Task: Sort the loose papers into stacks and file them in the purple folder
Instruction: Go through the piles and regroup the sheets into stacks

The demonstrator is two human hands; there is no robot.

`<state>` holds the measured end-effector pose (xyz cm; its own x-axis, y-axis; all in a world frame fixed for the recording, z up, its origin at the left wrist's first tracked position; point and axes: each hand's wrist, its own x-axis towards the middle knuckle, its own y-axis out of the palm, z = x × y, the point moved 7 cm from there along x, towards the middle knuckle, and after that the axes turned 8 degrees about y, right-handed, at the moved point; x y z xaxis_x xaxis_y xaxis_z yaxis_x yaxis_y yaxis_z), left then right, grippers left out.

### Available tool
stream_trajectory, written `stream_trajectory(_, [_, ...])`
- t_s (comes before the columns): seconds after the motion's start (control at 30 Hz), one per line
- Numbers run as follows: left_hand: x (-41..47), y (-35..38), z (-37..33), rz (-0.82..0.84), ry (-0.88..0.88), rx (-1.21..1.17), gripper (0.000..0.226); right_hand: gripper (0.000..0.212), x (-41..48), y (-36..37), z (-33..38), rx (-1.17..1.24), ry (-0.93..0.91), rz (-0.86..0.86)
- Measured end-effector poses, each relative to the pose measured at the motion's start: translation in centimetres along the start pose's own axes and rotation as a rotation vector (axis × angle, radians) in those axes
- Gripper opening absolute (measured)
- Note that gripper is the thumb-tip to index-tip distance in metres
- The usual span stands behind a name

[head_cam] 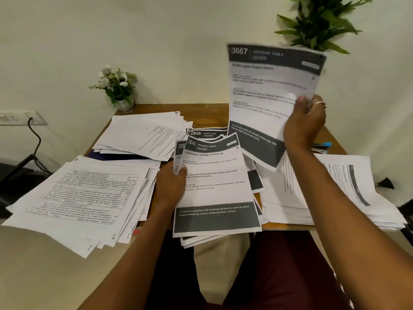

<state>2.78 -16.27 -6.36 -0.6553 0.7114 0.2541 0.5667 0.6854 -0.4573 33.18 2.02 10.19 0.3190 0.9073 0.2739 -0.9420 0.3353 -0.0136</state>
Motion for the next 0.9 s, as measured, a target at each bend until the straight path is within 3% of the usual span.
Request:
stream_trajectory(0.13, [-0.1,0.1,0.0,0.010,-0.004,0.010,0.027,0.008,0.8,-0.8,1.5,0.128,-0.022,-0.041])
stream_trajectory(0.33, [-0.4,-0.1,-0.7,0.010,0.010,0.019,0.024,0.011,0.4,-0.4,0.5,0.131,0.024,-0.083])
stream_trajectory(0.37, [-0.5,-0.2,-0.9,0.010,0.011,0.015,0.024,0.020,0.3,-0.1,0.4,0.088,0.008,-0.061])
stream_trajectory(0.43, [-0.5,-0.3,-0.9,0.009,0.011,0.017,0.021,0.029,-0.6,1.8,-0.8,-0.066,0.010,0.117])
stream_trajectory(0.53, [-0.6,-0.5,-1.2,-0.006,0.007,0.007,0.021,0.022,-3.8,5.2,-5.4,-0.416,0.044,0.450])
stream_trajectory(0.63, [-0.7,-0.9,-1.5,-0.030,0.023,-0.053,0.041,0.034,-8.3,6.4,-9.2,-0.562,0.136,0.687])
stream_trajectory(0.7, [-0.8,-0.9,-1.6,-0.028,0.013,-0.127,0.055,0.041,-10.2,6.7,-10.7,-0.618,0.162,0.733])
stream_trajectory(0.9, [-1.3,-1.0,-3.0,-0.019,-0.040,-0.264,0.052,0.035,-10.9,7.7,-11.4,-0.694,0.107,0.694])
